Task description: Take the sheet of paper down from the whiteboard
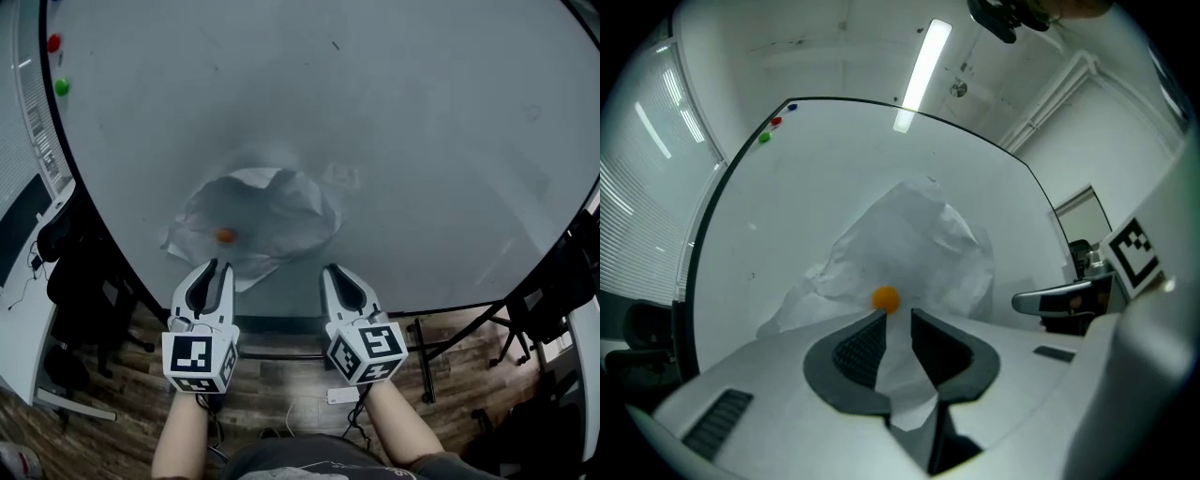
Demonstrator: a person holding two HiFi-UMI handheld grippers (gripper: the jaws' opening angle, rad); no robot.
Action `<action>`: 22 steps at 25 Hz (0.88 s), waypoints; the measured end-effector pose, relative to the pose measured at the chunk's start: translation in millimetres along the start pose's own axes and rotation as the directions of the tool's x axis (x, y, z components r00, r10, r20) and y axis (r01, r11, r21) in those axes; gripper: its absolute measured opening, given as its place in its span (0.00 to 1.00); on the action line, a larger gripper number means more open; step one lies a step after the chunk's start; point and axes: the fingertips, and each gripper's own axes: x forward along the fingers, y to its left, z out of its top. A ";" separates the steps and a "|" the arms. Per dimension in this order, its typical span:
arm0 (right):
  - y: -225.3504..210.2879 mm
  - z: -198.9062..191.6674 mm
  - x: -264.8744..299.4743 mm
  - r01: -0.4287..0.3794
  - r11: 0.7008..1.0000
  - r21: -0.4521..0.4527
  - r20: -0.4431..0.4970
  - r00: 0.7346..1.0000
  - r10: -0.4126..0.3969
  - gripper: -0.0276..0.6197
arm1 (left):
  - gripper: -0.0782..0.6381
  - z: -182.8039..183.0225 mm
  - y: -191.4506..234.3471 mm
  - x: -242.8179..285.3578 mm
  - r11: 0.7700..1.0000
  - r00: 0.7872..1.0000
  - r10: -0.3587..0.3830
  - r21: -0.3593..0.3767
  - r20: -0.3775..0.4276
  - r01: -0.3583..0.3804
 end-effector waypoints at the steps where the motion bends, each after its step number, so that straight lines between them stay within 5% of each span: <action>1: 0.0 0.0 2.2 0.008 1.000 -0.001 0.001 1.000 -0.008 0.08 | 0.23 1.2 1.2 3.3 1.000 1.000 -0.009 0.010 0.003 0.009; 7: -0.8 2.4 9.7 0.052 0.999 -0.012 0.012 0.999 -0.052 0.08 | 0.31 7.7 6.1 21.5 0.999 0.999 -0.040 0.013 0.021 0.040; 22: -9.1 4.8 13.8 0.105 0.994 -0.013 0.017 0.994 -0.105 0.08 | 0.35 12.4 15.6 44.7 0.992 0.996 0.081 0.093 0.030 -0.083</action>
